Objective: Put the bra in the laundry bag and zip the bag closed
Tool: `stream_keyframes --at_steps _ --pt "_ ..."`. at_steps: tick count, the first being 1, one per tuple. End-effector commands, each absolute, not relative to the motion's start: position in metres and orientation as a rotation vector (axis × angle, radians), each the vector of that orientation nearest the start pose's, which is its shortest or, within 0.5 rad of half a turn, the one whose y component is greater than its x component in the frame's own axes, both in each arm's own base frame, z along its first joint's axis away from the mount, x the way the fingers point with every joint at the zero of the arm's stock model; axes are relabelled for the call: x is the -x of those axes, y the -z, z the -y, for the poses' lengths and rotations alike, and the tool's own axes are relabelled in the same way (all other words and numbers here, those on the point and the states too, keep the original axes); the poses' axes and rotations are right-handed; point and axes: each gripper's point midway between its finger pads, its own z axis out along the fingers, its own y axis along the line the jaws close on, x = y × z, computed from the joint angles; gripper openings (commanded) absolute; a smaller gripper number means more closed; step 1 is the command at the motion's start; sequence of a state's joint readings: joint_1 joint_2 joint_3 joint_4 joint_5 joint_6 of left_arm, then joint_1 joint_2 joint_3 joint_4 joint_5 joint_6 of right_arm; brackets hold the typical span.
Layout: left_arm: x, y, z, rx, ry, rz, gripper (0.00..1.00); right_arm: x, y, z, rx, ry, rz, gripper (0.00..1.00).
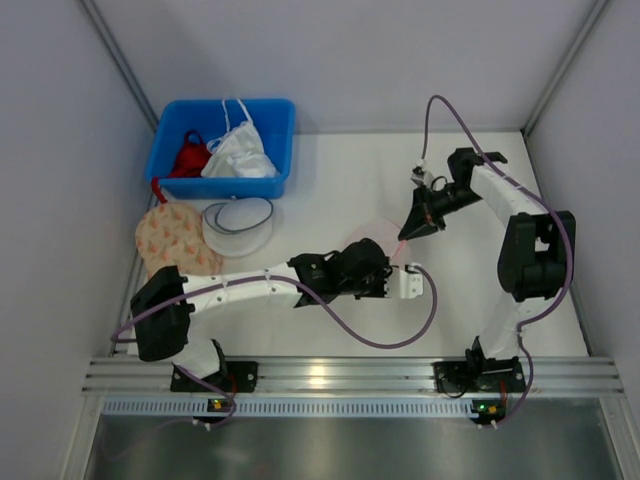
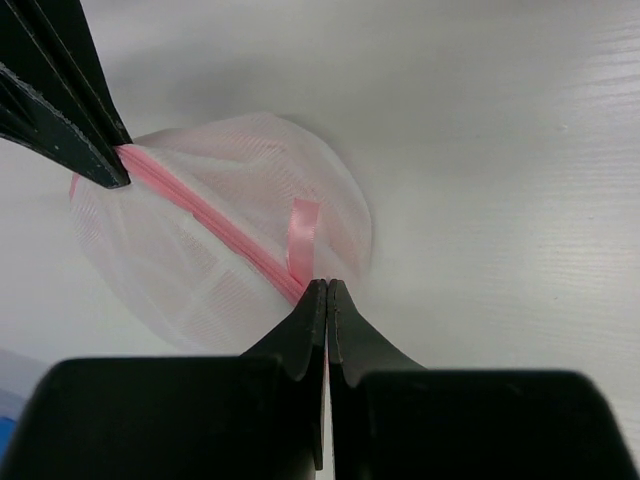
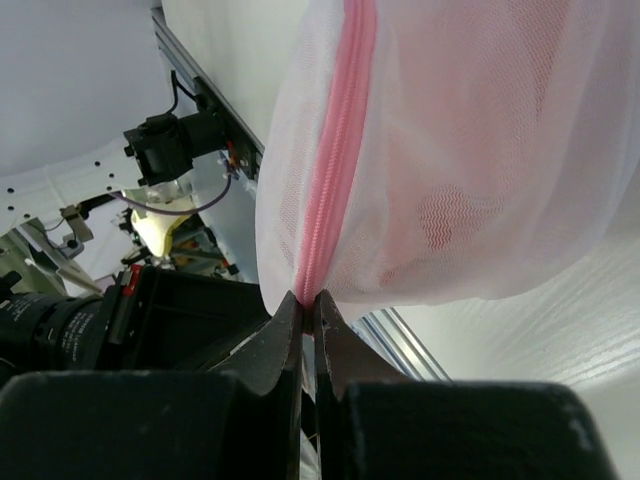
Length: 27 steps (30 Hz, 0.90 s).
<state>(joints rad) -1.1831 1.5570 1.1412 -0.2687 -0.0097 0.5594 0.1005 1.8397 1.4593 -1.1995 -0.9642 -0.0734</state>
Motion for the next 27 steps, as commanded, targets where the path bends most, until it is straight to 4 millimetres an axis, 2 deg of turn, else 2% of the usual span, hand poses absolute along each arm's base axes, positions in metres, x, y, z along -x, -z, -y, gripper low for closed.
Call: stream_keyframes --at_steps 1,5,6,7,8,9,10,11,12,13,14,16,17,19,22,23,24,25,27 --pt "-0.171 -0.138 0.372 -1.786 0.339 -1.523 0.0 -0.312 -0.172 -0.159 0.272 -1.371 -2.678 0.0" --pt "-0.173 -0.138 0.373 -1.801 0.325 -1.505 0.0 -0.318 -0.175 -0.155 0.273 -1.345 -2.656 0.0" --pt "-0.18 -0.146 0.376 -1.776 0.294 -1.499 0.0 -0.319 -0.175 -0.154 0.273 -1.336 -2.653 0.0" --pt "-0.183 -0.145 0.379 -1.774 0.276 -1.504 0.04 -0.321 -0.173 -0.154 0.28 -1.317 -2.65 0.0" --pt "-0.186 -0.148 0.381 -1.768 0.266 -1.504 0.13 -0.322 -0.173 -0.153 0.285 -1.306 -2.644 0.0" --pt "-0.192 -0.154 0.387 -1.748 0.256 -1.503 0.37 -0.324 -0.172 -0.153 0.29 -1.291 -2.639 0.0" --pt "-0.194 -0.159 0.39 -1.735 0.254 -1.501 0.47 -0.326 -0.171 -0.151 0.29 -1.277 -2.637 0.0" --pt "-0.198 -0.162 0.391 -1.716 0.26 -1.512 0.64 -0.332 -0.168 -0.151 0.303 -1.256 -2.613 0.0" --pt "-0.2 -0.17 0.396 -1.695 0.276 -1.508 0.7 -0.337 -0.166 -0.146 0.296 -1.222 -2.606 0.0" --pt "-0.202 -0.173 0.397 -1.681 0.283 -1.51 0.92 -0.342 -0.162 -0.144 0.272 -1.203 -2.607 0.0" --pt "-0.203 -0.176 0.397 -1.668 0.29 -1.517 0.96 -0.354 -0.161 -0.14 0.275 -1.169 -2.566 0.0" --pt "-0.206 -0.185 0.397 -1.632 0.301 -1.524 0.98 -0.37 -0.154 -0.133 0.242 -1.117 -2.537 0.0" --pt "-0.21 -0.188 0.396 -1.617 0.307 -1.529 0.98 -0.393 -0.155 -0.113 0.167 -1.067 -2.476 0.0" --pt "-0.214 -0.197 0.393 -1.583 0.316 -1.537 0.98 -0.413 -0.15 -0.101 0.079 -1.048 -2.446 0.0" --pt "-0.228 -0.201 0.386 -1.516 0.319 -1.586 0.98 -0.458 -0.149 -0.077 -0.019 -0.987 -2.336 0.0" --pt "-0.239 -0.203 0.381 -1.488 0.307 -1.604 0.98 -0.47 -0.149 -0.069 -0.047 -0.971 -2.305 0.0" --pt "-0.243 -0.204 0.379 -1.473 0.303 -1.615 0.98 -0.491 -0.154 -0.059 -0.052 -0.918 -2.24 0.0" --pt "-0.249 -0.205 0.377 -1.45 0.296 -1.632 0.98 -0.501 -0.144 -0.053 -0.11 -0.912 -2.24 0.0" --pt "-0.264 -0.208 0.37 -1.407 0.283 -1.662 0.98 -0.525 -0.143 -0.034 -0.171 -0.835 -2.197 0.0"
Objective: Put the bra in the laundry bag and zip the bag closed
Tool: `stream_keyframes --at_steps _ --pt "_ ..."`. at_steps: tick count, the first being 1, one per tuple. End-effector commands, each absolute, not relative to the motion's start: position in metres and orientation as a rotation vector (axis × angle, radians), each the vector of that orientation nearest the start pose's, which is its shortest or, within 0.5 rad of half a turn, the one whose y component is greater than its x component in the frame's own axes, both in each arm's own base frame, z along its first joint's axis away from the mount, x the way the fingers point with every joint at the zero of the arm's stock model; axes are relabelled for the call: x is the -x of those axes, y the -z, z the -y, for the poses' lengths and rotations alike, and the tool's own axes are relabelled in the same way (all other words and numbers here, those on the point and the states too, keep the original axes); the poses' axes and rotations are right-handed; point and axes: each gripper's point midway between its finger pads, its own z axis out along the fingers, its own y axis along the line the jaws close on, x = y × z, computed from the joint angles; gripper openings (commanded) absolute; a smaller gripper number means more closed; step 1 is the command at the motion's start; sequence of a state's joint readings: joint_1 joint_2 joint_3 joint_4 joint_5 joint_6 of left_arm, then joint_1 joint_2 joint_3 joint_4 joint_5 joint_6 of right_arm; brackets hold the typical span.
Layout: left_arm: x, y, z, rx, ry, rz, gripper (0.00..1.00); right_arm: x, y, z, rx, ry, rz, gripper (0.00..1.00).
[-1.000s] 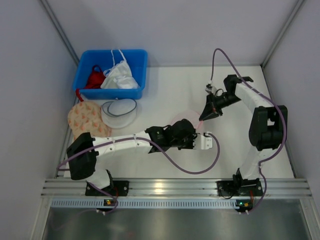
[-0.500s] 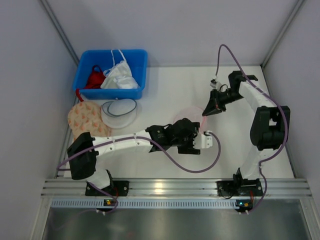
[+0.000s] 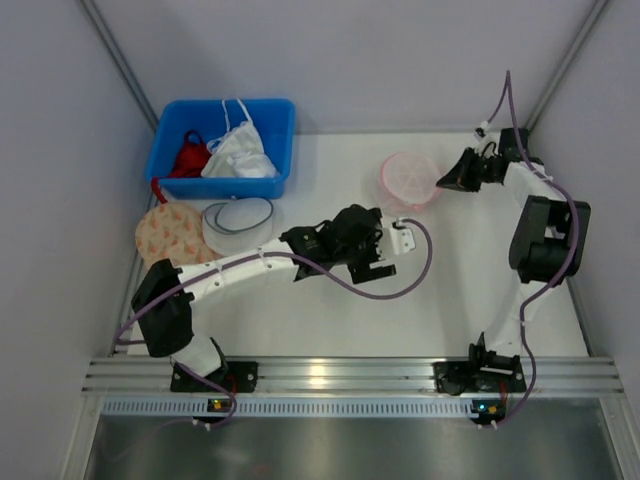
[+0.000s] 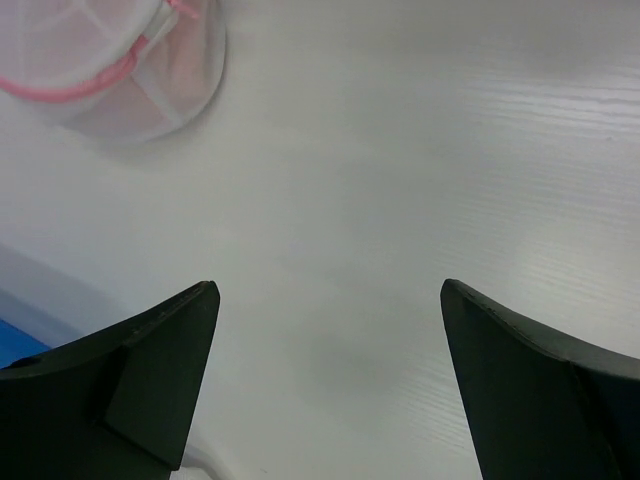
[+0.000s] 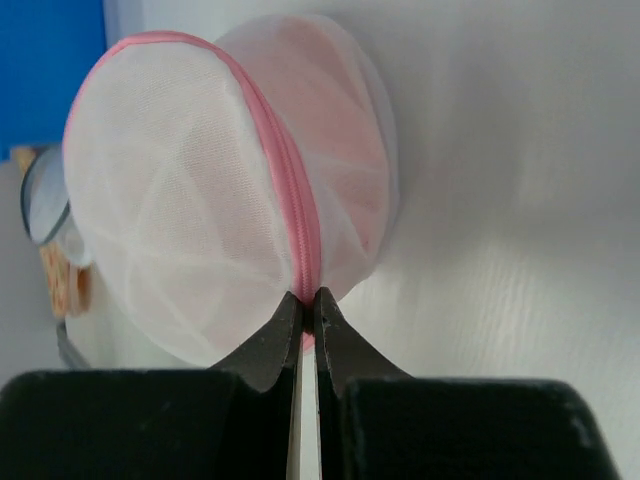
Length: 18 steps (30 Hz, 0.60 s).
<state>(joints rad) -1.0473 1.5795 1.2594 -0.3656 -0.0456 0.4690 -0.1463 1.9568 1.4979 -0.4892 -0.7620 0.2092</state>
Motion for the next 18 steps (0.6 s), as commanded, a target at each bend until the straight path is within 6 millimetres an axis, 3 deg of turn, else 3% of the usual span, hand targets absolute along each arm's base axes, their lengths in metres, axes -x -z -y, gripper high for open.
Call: stream_keyframes --at_steps 1,4,6,8,9,11,18 --pt "-0.269 -0.207 0.366 -1.398 0.273 -1.682 0.98 -0.538 -0.138 -0.027 -0.22 -0.823 -2.169 0.0" --pt "-0.288 -0.209 0.356 -1.333 0.261 -1.739 0.98 -0.565 -0.138 0.012 -0.359 -0.705 -2.081 0.0" --pt "-0.3 -0.208 0.349 -1.297 0.254 -1.767 0.98 -0.57 -0.133 0.044 -0.478 -0.603 -2.041 0.0" --pt "-0.31 -0.207 0.341 -1.267 0.24 -1.791 0.98 -0.576 -0.151 0.068 -0.548 -0.545 -1.932 0.0" --pt "-0.313 -0.204 0.339 -1.263 0.234 -1.801 0.98 -0.573 -0.147 0.089 -0.614 -0.479 -1.9 0.0" --pt "-0.319 -0.2 0.334 -1.255 0.221 -1.818 0.98 -0.573 -0.167 0.115 -0.652 -0.408 -1.808 0.0" --pt "-0.333 -0.196 0.325 -1.196 0.212 -1.866 0.98 -0.56 -0.185 0.198 -0.832 -0.076 -1.634 0.0"
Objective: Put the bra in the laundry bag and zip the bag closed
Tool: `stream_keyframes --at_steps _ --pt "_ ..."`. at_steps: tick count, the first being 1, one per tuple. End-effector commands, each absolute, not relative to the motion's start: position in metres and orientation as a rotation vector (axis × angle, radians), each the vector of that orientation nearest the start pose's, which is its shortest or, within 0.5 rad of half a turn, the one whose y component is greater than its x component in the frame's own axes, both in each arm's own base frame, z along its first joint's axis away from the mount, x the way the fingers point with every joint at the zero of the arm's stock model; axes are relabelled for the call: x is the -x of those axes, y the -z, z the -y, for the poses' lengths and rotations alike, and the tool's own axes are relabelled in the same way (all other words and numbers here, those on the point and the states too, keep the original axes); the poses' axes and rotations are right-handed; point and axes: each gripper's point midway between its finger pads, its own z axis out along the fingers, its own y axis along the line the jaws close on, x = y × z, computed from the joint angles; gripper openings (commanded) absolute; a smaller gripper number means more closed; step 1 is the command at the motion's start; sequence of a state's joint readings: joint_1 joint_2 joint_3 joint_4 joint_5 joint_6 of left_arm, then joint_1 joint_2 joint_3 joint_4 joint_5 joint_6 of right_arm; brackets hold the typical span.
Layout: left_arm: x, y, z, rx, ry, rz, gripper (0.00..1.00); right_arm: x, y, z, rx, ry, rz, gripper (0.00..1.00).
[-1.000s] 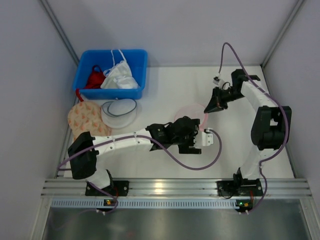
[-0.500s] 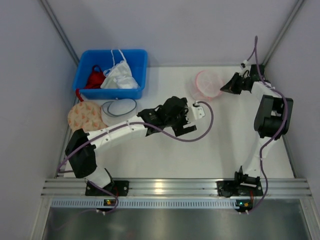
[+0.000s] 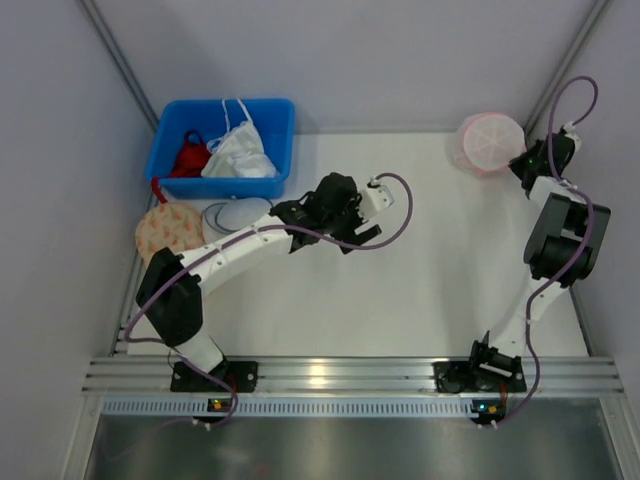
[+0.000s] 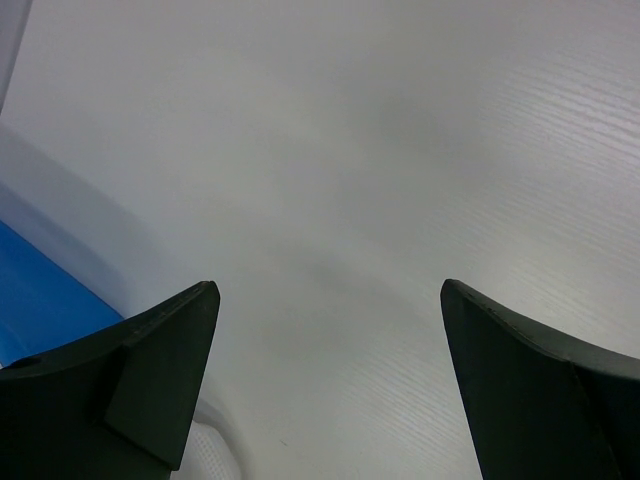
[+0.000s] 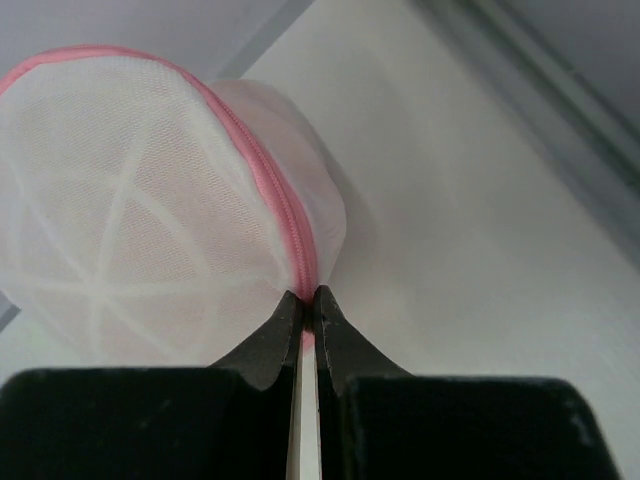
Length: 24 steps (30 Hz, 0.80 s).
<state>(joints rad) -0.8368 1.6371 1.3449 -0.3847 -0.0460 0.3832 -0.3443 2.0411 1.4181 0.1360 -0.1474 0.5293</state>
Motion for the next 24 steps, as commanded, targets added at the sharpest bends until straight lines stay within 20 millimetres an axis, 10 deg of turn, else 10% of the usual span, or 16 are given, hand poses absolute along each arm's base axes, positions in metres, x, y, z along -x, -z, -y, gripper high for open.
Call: stream_keyframes --at_steps 1,5,14,20,24 --pt "-0.334 -0.195 0.322 -1.188 0.208 -1.878 0.98 -0.559 -0.189 0.203 -0.845 -0.053 -1.616 0.0" --pt "-0.339 -0.196 0.312 -1.133 0.201 -1.919 0.98 -0.553 -0.195 0.226 -0.88 0.042 -1.561 0.0" --pt "-0.355 -0.2 0.289 -0.893 0.344 -2.164 0.98 -0.553 -0.211 0.206 -0.801 -0.075 -1.661 0.67" --pt "-0.368 -0.219 0.259 -0.725 0.498 -2.21 0.98 -0.509 -0.254 0.172 -0.629 -0.12 -1.777 0.99" --pt "-0.37 -0.227 0.241 -0.694 0.477 -2.203 0.98 -0.474 -0.282 0.13 -0.358 -0.178 -1.87 0.99"
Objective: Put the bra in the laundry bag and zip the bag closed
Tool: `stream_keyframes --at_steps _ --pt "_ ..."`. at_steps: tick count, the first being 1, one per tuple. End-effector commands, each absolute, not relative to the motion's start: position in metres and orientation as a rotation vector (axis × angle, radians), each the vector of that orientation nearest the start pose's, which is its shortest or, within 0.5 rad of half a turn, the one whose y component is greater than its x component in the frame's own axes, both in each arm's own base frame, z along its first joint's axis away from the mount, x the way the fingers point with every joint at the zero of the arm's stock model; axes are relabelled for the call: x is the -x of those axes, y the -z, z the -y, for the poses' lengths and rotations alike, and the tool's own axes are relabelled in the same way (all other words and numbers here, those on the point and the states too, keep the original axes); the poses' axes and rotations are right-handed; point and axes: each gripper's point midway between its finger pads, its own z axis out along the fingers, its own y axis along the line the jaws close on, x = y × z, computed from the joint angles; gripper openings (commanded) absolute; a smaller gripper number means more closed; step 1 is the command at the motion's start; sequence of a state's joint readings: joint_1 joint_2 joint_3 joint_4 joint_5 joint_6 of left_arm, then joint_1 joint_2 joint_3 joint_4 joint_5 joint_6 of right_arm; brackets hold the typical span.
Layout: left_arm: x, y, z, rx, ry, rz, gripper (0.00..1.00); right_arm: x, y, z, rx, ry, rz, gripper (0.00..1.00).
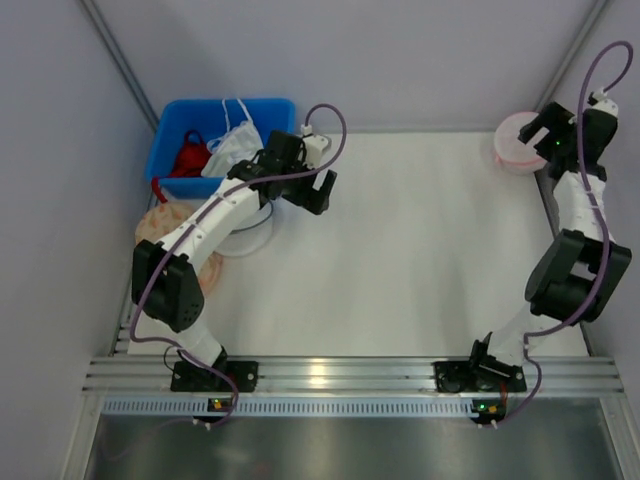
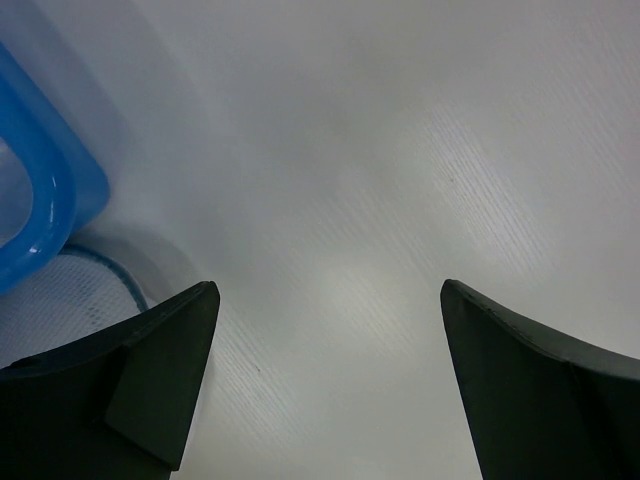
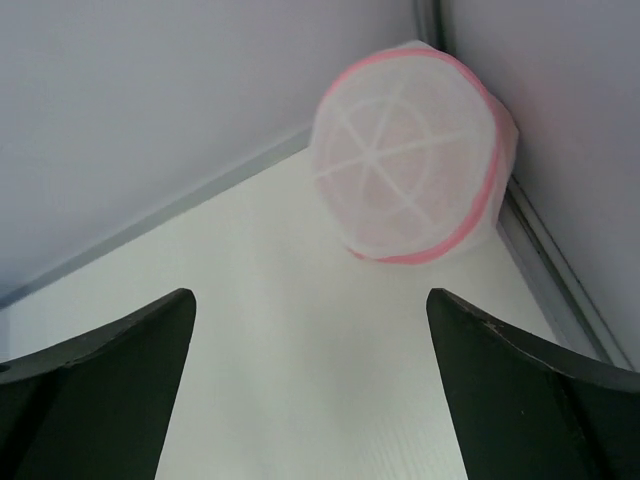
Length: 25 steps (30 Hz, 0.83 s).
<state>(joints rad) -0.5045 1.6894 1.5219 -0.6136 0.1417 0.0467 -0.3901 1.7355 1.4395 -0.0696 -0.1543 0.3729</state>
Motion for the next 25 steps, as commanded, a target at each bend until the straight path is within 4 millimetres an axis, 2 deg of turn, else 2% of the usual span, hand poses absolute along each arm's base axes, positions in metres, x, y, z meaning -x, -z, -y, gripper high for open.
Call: stream_keyframes --at_steps 1,2,3,4,5,6,7,8,9,10,11,12,13,14,16,17,18,19,25 --pt "-0.371 -0.226 0.235 -0.687 0.467 -2.209 0.98 -0.468 -0.282 0.123 -0.311 -0.172 -1.898 0.99" --pt "-0.369 -0.227 0.233 -0.684 0.47 -2.208 0.98 -0.461 -0.28 0.106 -0.237 -0.212 -1.936 1.0" --pt "-0.368 -0.228 0.231 -0.681 0.476 -2.206 0.98 -0.452 -0.285 0.1 -0.168 -0.186 -1.953 0.99" --pt "-0.366 -0.229 0.227 -0.677 0.493 -2.207 0.98 -0.439 -0.274 0.091 -0.149 -0.203 -2.017 1.0" --pt "-0.365 -0.229 0.223 -0.666 0.496 -2.209 0.98 -0.43 -0.268 0.07 -0.084 -0.283 -2.046 0.99" --pt "-0.365 -0.23 0.22 -0.669 0.494 -2.204 0.98 -0.419 -0.271 0.06 0.004 -0.287 -2.05 0.99" --pt "-0.362 -0.228 0.215 -0.666 0.493 -2.208 0.98 -0.403 -0.26 0.049 0.019 -0.333 -2.104 0.99" --pt "-0.361 -0.226 0.21 -0.659 0.471 -2.213 0.98 -0.39 -0.249 0.029 0.079 -0.406 -2.137 0.99" --pt "-0.36 -0.225 0.207 -0.66 0.458 -2.214 0.98 -0.376 -0.251 0.018 0.145 -0.401 -2.136 0.99" --pt "-0.355 -0.221 0.204 -0.662 0.449 -2.221 0.98 -0.363 -0.243 0.0 0.201 -0.426 -2.165 0.99" --pt "-0.353 -0.219 0.2 -0.659 0.436 -2.227 0.98 -0.348 -0.223 -0.011 0.234 -0.44 -2.214 0.99" --pt "-0.35 -0.217 0.199 -0.659 0.434 -2.23 0.98 -0.335 -0.225 -0.022 0.305 -0.421 -2.196 0.99" --pt "-0.343 -0.212 0.195 -0.656 0.433 -2.24 0.98 -0.324 -0.219 -0.042 0.378 -0.444 -2.208 0.99" --pt "-0.339 -0.21 0.194 -0.656 0.435 -2.247 0.98 -0.311 -0.2 -0.051 0.405 -0.452 -2.248 0.99" --pt "-0.328 -0.202 0.19 -0.642 0.45 -2.272 0.98 -0.293 -0.195 -0.075 0.503 -0.481 -2.241 0.99" --pt "-0.325 -0.2 0.19 -0.64 0.454 -2.275 0.98 -0.285 -0.185 -0.083 0.527 -0.499 -2.256 0.99" --pt "-0.319 -0.194 0.187 -0.641 0.456 -2.29 0.98 -0.279 -0.185 -0.091 0.548 -0.516 -2.248 0.99" --pt "-0.316 -0.199 0.186 -0.647 0.454 -2.269 0.98 -0.274 -0.183 -0.098 0.574 -0.529 -2.248 0.99" --pt "-0.301 -0.208 0.172 -0.646 0.426 -2.223 0.98 -0.262 -0.182 -0.113 0.626 -0.563 -2.236 0.99"
